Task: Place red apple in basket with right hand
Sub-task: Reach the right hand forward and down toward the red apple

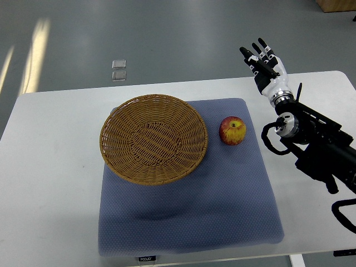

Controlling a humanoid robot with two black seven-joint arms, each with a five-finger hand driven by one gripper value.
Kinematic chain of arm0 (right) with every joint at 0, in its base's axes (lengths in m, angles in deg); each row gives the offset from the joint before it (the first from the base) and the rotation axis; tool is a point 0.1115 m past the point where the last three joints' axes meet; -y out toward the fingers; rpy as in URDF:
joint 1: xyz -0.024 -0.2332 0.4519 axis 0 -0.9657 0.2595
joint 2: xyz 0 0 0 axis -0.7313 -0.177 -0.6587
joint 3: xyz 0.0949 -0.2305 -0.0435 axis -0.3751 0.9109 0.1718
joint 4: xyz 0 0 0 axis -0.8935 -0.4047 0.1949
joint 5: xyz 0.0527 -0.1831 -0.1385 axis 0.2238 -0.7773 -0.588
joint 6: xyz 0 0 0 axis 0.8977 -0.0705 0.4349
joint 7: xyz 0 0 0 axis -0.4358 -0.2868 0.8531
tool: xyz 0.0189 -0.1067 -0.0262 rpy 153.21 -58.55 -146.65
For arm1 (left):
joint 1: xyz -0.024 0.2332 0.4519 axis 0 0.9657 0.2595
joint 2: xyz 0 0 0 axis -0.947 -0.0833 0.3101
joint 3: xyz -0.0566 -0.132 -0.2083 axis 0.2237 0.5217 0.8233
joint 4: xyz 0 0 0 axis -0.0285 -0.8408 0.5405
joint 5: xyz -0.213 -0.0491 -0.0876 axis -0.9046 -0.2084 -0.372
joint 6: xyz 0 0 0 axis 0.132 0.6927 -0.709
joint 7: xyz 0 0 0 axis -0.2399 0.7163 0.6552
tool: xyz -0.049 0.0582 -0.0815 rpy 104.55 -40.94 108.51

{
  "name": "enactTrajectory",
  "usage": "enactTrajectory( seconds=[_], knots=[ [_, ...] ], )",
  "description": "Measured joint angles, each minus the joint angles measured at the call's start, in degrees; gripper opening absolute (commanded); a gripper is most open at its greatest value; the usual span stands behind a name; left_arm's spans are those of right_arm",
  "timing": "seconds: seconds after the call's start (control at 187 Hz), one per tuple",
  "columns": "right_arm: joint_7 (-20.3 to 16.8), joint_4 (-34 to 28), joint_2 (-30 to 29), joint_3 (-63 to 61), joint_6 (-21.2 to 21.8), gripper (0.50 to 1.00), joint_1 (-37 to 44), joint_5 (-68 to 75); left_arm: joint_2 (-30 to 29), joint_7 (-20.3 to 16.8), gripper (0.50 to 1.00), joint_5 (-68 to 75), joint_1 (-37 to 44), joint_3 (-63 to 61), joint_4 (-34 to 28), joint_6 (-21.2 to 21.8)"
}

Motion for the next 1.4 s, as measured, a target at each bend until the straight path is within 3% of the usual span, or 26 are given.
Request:
enactTrajectory(
  seconds=[0.353, 0.632, 0.915, 1.06, 1.403],
  knots=[
    [-0.1, -0.89, 3.76, 1.17, 0.13, 0.924, 2.01, -1.25, 0.0, 0.01, 1.0, 0.0, 0.01, 0.0, -0.01, 0.02],
    [-0.11, -6.59, 9.04, 3.56, 0.89, 0.924, 2.99, -18.36, 0.0, 0.0, 1.0, 0.0, 0.01, 0.0, 0.0, 0.02],
    [-0.16, -16.97, 19.65, 5.87, 12.41, 0.924, 3.01, -49.25, 0.0, -0.02, 1.0, 0.0, 0.01, 0.0, 0.0, 0.01],
    [0.72, -19.05, 22.43, 5.9, 17.52, 0.924, 3.05, -61.11, 0.0, -0.02, 1.0, 0.0, 0.0, 0.0, -0.01, 0.01],
    [1.66, -19.22, 22.52, 9.16, 19.25, 0.924, 4.15, -84.74, 0.0, -0.01, 1.0, 0.0, 0.0, 0.0, -0.02, -0.01]
  ],
)
